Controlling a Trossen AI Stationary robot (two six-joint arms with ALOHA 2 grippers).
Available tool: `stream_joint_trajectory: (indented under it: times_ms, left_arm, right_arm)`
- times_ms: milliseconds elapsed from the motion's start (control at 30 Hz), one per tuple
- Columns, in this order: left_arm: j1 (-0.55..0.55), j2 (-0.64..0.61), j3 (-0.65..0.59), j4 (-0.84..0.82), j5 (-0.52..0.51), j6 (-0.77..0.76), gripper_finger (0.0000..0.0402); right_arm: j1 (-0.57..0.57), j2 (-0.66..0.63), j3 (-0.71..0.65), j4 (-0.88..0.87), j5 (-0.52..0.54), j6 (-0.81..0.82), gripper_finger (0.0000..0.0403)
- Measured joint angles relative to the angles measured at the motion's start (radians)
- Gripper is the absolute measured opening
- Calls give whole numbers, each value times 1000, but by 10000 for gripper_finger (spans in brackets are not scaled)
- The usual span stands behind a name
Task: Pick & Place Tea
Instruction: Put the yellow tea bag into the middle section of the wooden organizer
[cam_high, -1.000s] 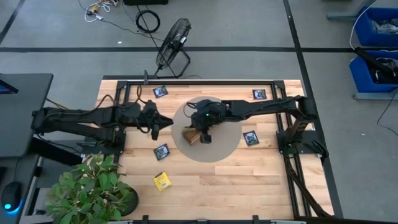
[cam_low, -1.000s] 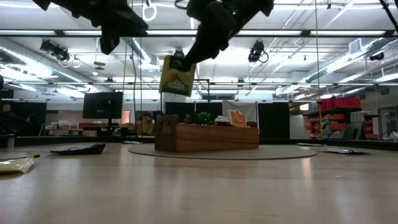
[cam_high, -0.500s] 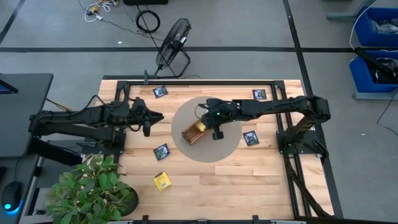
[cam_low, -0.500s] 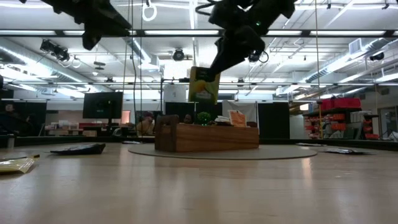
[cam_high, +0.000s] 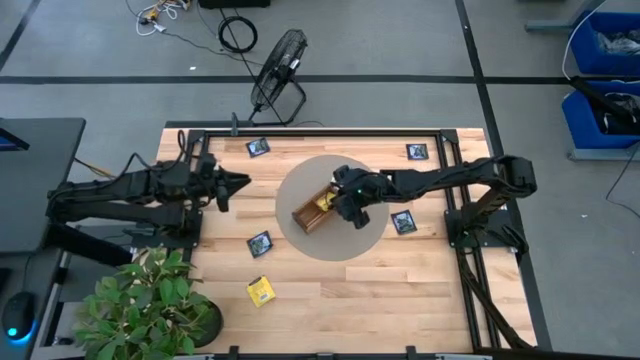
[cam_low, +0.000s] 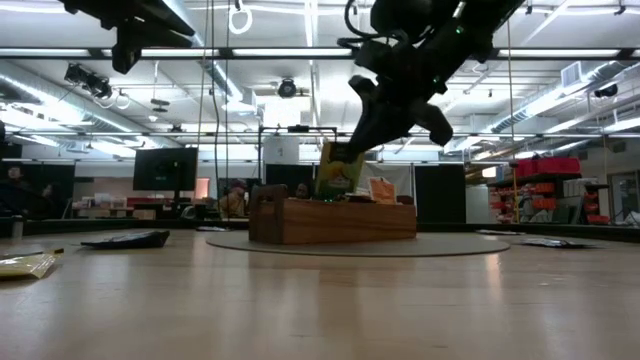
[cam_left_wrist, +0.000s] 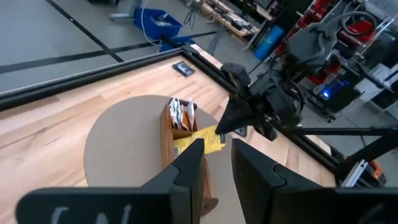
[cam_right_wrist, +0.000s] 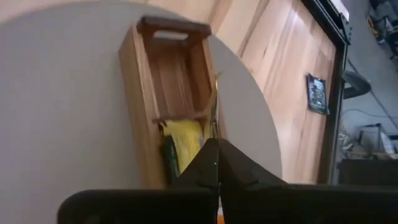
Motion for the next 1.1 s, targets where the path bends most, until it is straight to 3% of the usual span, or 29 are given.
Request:
stream_joint_trajectory:
  times_ms: [633,1100]
  left_arm:
    - [0,0,0,-37,-51,-39,85]
    - [0,0,0,-58,-65,-67,85]
  right_arm:
    - [-49,1,-105,112,-106,-192,0]
    - [-52,48,-106,130,-143,-171,3]
